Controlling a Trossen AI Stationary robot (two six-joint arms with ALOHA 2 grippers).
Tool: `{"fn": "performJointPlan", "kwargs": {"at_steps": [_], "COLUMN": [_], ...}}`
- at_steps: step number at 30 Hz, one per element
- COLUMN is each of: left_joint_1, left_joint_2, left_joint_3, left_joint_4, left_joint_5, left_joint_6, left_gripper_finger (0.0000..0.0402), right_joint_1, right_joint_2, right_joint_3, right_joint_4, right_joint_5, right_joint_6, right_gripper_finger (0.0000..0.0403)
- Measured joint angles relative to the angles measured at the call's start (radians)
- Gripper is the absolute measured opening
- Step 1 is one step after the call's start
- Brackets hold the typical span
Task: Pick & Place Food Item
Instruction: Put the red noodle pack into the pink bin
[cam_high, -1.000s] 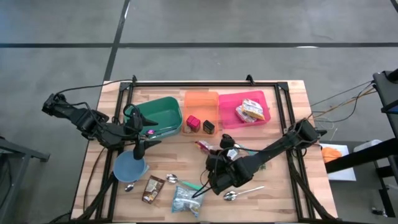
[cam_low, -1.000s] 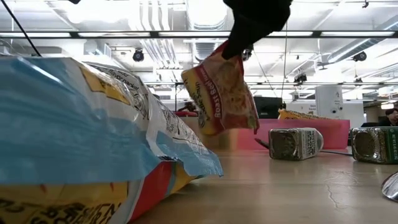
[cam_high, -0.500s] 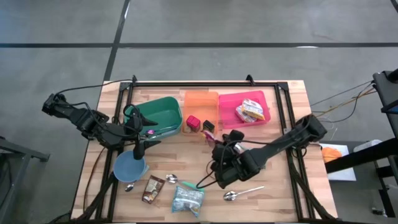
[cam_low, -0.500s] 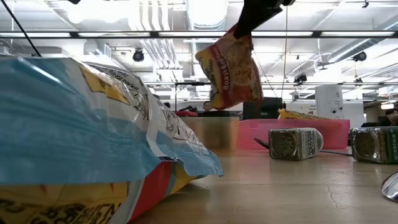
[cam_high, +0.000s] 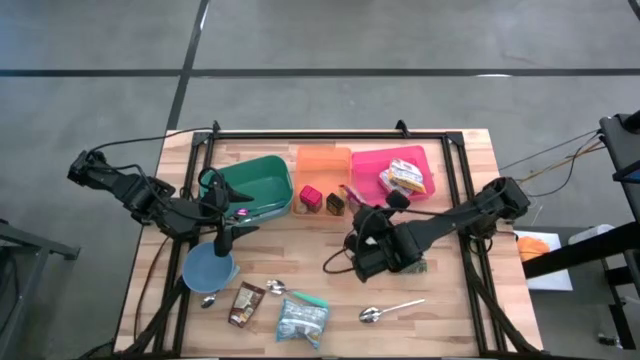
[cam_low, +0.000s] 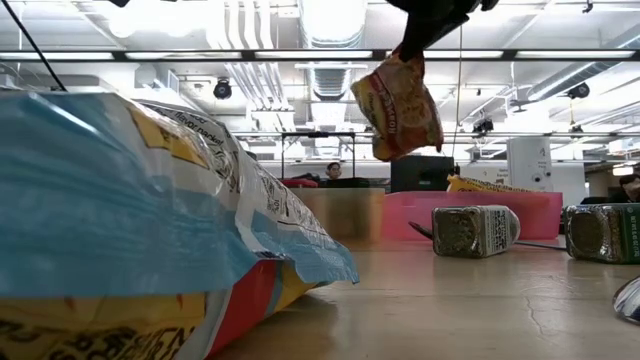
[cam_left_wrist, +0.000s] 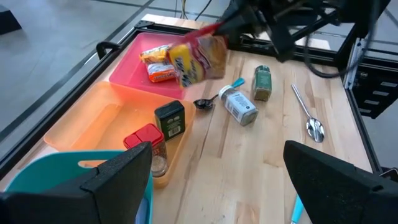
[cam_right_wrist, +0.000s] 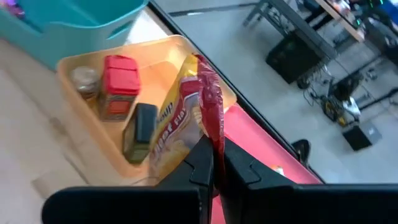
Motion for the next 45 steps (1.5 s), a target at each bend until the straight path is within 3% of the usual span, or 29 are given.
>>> {"fn": "performJointPlan", "kwargs": {"at_steps": [11, 19, 30, 35, 45], "left_joint_1": [0.000, 0.000, 0.000, 0.001, 0.001], "left_joint_2": [0.000, 0.000, 0.000, 0.000, 0.000], "left_joint_3": [0.000, 0.000, 0.000, 0.000, 0.000], "left_joint_4": [-0.011, -0.015, -0.010, -0.007, -0.007], "left_joint_5": [0.000, 0.000, 0.000, 0.000, 0.000], "left_joint_6": [-0.015, -0.018, -0.018, -0.018, -0.017], "left_gripper_finger": [0.0363, 0.0363, 0.0363, 0.0363, 0.0363], "right_joint_1": [-0.115, -0.165, -0.247, -0.319, -0.413], "right_joint_2": [-0.080, -0.235, -0.524, -0.594, -0.562], "right_joint_3": [-0.040, -0.192, -0.518, -0.651, -0.724], "right_joint_4": [-0.074, -0.040, 0.543, 0.785, 0.909], "right_joint_5": [-0.003, -0.013, -0.102, -0.166, -0.170], "right_joint_6": [0.040, 0.071, -0.240, -0.339, -0.344], "right_gripper_finger": [0.0008, 0.0008, 0.0008, 0.0008, 0.0008]}}
